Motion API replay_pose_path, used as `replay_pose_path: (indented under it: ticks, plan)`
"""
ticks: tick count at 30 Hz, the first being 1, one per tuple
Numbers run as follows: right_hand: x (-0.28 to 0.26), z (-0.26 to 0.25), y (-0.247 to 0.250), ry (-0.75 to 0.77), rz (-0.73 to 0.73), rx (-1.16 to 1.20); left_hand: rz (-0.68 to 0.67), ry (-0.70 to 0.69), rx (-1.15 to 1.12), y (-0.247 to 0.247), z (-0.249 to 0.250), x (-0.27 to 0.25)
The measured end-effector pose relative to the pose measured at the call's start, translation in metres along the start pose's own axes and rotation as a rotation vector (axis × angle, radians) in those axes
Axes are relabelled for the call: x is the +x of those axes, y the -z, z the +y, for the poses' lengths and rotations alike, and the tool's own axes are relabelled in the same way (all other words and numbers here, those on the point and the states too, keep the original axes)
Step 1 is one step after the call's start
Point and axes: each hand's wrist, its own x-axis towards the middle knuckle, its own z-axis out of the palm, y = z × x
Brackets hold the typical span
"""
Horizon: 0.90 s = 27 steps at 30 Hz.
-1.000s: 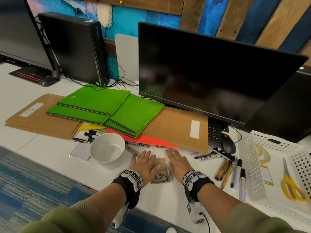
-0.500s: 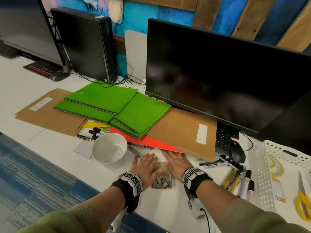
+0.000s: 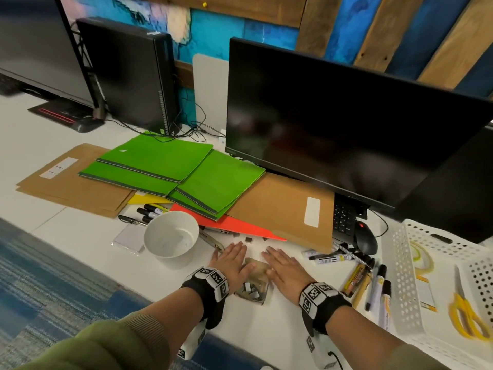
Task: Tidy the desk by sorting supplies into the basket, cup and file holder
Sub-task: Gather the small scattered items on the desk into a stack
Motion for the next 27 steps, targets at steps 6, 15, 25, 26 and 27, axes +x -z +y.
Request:
replay_pose_path:
  ticks: [6,15,25,26,27]
  plan:
    - [0.002,-0.010,0.030,-0.073,0.214,0.255,0.044,0.009,0.013,0.010,0.003,-0.002]
    - [0.020,-0.005,0.053,-0.082,0.308,0.187,0.121,-0.053,0.230,0.013,0.000,0.008]
    - [0.019,0.001,0.056,-0.127,0.333,-0.113,0.024,-0.010,0.199,0.017,0.007,0.026]
    - [0.019,0.001,0.056,-0.129,0.334,-0.118,0.020,0.003,0.190,0.018,0.008,0.028]
    - [0.018,0.001,0.057,-0.132,0.336,-0.121,0.017,0.017,0.184,0.019,0.010,0.029]
